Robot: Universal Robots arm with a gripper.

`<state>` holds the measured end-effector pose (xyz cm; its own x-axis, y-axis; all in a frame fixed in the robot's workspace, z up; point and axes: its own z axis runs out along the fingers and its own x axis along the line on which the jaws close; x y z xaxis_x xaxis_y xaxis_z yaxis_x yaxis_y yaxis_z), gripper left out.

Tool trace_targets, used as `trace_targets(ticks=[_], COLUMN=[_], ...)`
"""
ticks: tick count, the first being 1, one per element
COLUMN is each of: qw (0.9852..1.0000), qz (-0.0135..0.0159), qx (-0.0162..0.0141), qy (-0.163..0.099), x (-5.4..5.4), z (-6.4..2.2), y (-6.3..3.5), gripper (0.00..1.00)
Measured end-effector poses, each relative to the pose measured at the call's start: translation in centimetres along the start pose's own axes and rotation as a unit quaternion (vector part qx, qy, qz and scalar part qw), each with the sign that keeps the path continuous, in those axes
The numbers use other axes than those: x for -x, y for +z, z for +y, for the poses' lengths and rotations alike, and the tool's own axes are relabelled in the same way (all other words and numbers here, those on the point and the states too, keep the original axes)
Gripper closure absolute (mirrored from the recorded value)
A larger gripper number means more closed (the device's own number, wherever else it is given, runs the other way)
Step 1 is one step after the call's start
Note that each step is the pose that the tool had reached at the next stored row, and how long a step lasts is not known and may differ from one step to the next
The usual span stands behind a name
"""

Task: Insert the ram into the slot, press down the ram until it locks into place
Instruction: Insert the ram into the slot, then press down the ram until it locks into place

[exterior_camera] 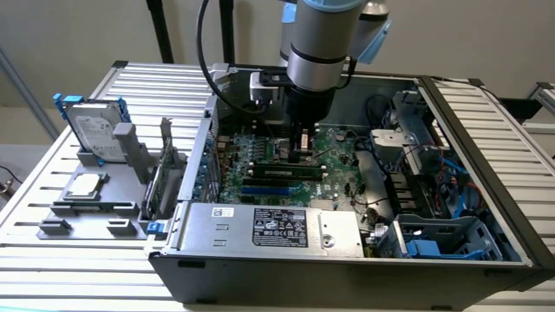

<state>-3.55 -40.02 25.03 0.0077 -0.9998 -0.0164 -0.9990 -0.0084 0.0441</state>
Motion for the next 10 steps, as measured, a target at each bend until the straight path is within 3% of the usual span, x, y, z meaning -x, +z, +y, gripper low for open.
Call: trace_targets(ticks=[10], qw=[1.0000], qz=[0.0000], qx=[0.0000], qy=[0.000], x=[0.00], z=[0.00], y=[0.00], gripper=[0.90])
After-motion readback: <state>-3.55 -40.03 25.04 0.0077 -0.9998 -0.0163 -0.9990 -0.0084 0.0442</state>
